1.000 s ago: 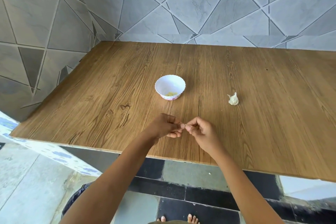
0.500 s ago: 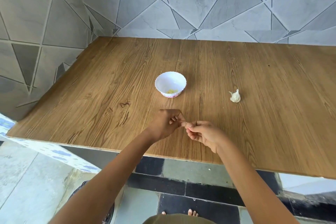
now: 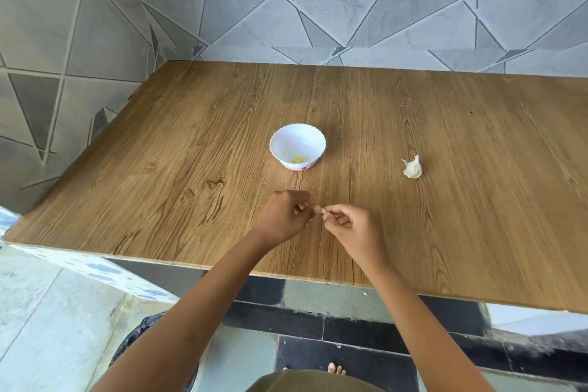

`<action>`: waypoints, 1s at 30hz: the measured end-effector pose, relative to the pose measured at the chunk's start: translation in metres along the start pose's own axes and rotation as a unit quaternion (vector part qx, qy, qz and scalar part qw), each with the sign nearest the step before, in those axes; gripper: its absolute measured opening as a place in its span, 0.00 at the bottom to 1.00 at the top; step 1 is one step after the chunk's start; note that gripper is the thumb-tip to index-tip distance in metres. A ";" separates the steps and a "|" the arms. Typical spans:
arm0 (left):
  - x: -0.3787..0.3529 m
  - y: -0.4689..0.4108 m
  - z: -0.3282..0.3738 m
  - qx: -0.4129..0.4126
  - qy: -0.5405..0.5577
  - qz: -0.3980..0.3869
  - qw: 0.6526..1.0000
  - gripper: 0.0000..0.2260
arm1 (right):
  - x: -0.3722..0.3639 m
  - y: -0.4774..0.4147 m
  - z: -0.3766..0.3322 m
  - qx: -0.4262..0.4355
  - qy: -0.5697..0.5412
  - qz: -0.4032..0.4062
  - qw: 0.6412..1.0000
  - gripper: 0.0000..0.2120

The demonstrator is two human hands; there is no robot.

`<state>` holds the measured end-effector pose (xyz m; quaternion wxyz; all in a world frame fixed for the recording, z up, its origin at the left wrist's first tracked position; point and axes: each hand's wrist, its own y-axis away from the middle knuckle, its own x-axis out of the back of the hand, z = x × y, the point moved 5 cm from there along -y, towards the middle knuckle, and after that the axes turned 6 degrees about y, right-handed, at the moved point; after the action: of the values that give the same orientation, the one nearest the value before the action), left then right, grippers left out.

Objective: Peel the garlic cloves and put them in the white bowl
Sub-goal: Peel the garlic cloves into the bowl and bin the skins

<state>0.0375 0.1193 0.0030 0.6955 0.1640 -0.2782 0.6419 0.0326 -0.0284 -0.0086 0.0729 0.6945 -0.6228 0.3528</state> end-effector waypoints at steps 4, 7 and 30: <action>0.001 0.003 0.009 -0.050 -0.052 0.032 0.997 0.07 | -0.002 -0.003 -0.008 0.038 0.073 0.036 0.996 0.02; -0.001 0.004 0.011 -0.090 -0.096 0.038 0.991 0.07 | -0.003 -0.006 -0.008 0.043 0.101 0.045 0.993 0.02; -0.004 0.010 -0.016 0.227 0.340 -0.022 0.912 0.04 | -0.002 -0.002 0.010 -0.073 0.014 -0.037 0.997 0.03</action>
<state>0.0304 0.1264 -0.0134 0.7064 0.0950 0.1319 0.6889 0.0389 -0.0322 -0.0166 0.1456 0.7049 -0.6197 0.3129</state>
